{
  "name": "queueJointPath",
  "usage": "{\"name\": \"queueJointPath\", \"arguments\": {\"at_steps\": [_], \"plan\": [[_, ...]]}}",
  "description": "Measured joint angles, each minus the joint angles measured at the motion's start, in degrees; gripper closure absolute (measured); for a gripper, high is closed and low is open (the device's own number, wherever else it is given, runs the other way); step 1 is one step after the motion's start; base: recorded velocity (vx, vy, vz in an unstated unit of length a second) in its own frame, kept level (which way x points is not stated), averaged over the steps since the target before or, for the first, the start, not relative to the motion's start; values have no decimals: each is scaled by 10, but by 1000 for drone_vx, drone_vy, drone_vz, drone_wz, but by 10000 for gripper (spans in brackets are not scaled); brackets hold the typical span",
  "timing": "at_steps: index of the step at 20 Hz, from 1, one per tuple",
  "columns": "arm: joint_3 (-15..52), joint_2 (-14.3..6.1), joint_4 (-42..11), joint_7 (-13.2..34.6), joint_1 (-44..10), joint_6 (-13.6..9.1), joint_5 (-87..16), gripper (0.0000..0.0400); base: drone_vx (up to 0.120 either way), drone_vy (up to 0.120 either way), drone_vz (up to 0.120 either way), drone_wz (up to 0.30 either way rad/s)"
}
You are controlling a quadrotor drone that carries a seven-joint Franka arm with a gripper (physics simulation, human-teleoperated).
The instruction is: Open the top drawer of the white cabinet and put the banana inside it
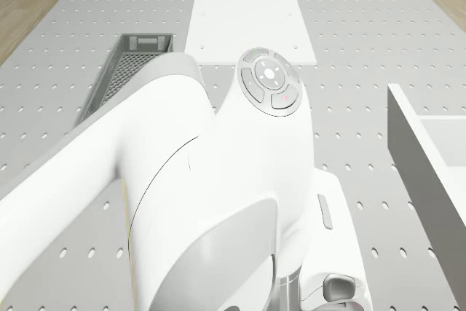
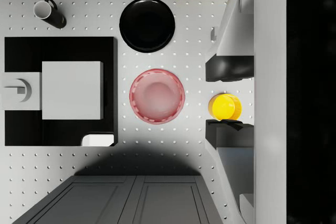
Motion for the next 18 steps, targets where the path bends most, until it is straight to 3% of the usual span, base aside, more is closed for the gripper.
{"name": "queueJointPath", "arguments": {"at_steps": [1,2,4,7,11,18], "plan": [[0,-2,0,0,0,2,-1,272,120,0,-120,0],[0,-4,0,0,1,3,-2,212,120,0,-120,0],[-1,-7,0,-1,1,7,-3,128,120,40,0,0],[-1,-12,0,-2,2,11,-5,61,120,120,0,0],[-1,-19,1,-2,3,17,-8,22,120,120,0,0],[-2,-29,1,-4,4,27,-12,4,120,120,0,0]]}}
